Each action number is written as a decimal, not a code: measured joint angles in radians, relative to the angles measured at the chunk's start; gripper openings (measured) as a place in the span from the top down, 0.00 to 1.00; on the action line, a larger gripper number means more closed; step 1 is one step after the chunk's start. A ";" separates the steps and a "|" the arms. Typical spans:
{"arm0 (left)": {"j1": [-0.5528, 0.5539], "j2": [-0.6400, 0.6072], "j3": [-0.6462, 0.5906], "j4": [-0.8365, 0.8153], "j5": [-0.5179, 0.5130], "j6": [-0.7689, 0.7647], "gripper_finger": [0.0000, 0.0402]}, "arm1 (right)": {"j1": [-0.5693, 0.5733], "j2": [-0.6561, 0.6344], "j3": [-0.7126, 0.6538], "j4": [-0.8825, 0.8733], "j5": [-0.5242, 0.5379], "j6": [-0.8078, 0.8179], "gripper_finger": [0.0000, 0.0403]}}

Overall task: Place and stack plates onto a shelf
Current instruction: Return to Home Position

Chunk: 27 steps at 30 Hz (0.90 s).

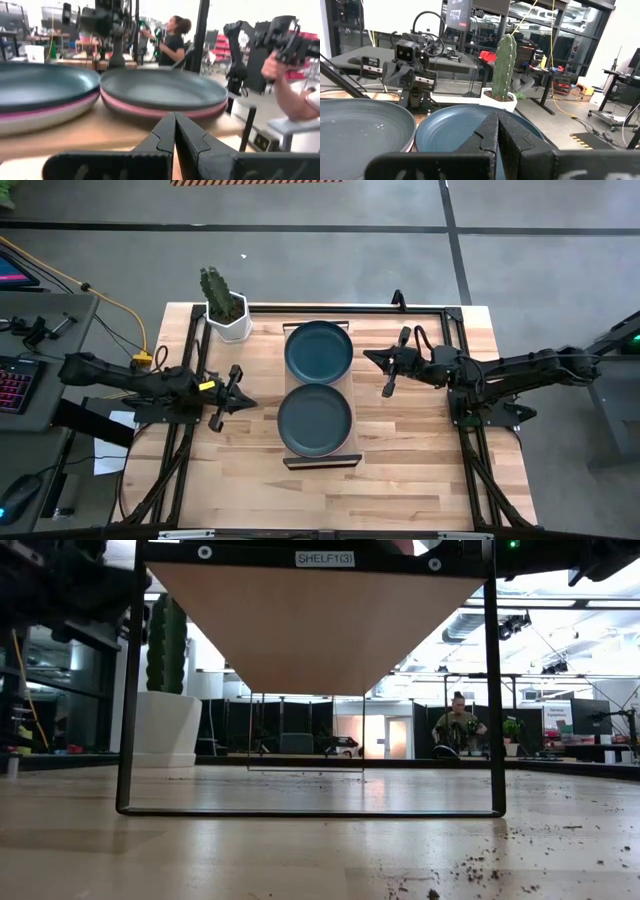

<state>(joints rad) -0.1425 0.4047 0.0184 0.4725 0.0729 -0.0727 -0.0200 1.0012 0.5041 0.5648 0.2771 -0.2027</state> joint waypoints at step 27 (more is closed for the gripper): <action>0.000 -0.257 -0.007 -0.372 -0.037 -0.143 1.00 | 0.119 -0.424 -0.362 -0.196 -0.032 0.161 1.00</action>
<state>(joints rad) -0.1429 0.1474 0.0116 0.1009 0.0360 -0.2157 0.0986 0.5776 0.1417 0.3687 0.2447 -0.0415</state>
